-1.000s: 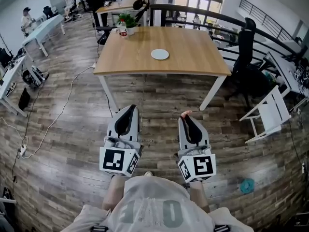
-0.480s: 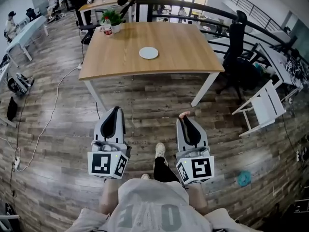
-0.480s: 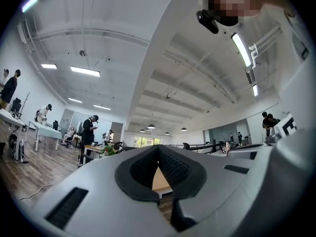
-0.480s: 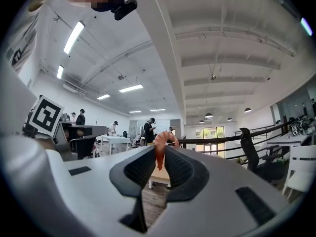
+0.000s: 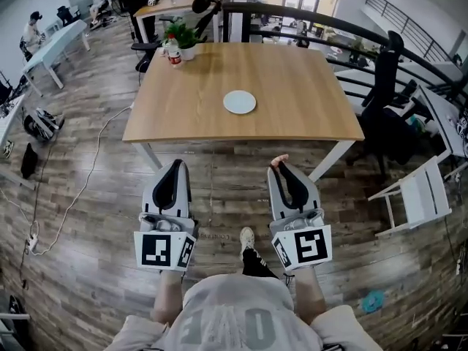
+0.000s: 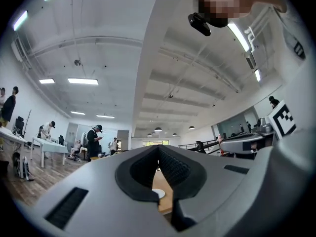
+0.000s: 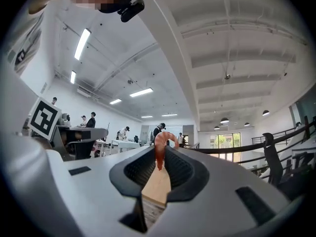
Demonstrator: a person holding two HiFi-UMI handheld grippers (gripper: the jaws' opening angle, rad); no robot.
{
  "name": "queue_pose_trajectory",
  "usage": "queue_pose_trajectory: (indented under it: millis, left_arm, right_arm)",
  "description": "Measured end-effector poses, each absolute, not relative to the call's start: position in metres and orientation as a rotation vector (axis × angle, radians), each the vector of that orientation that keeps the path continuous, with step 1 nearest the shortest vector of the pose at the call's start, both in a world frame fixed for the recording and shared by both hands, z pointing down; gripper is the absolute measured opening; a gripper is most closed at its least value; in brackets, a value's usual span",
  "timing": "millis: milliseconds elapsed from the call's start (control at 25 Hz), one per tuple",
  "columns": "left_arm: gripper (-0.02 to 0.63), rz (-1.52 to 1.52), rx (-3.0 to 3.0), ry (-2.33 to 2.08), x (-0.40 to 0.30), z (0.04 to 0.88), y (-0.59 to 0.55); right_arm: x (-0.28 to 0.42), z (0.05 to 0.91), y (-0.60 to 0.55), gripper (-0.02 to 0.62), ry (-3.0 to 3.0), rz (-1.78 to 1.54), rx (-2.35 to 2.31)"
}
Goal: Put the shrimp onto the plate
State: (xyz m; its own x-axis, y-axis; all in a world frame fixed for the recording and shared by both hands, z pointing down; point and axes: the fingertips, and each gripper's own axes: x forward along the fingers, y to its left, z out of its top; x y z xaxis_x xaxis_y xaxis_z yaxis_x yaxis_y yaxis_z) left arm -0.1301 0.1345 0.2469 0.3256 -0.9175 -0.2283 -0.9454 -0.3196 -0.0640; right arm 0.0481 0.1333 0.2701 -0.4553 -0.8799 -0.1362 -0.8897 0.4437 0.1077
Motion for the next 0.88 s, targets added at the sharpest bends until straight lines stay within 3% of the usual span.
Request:
queue_pose_trajectory:
  millis: [440, 880]
  left_arm:
    - [0.009, 0.170, -2.283, 1.826, -0.110, 0.230, 0.002]
    - [0.009, 0.147, -2.289, 1.818, -0.083, 0.240, -0.077]
  right_arm:
    - [0.084, 0.274, -0.013, 0.065, 2.667, 0.237, -1.554]
    - [0.096, 0.297, -0.082, 0.066, 2.744, 0.191, -1.519]
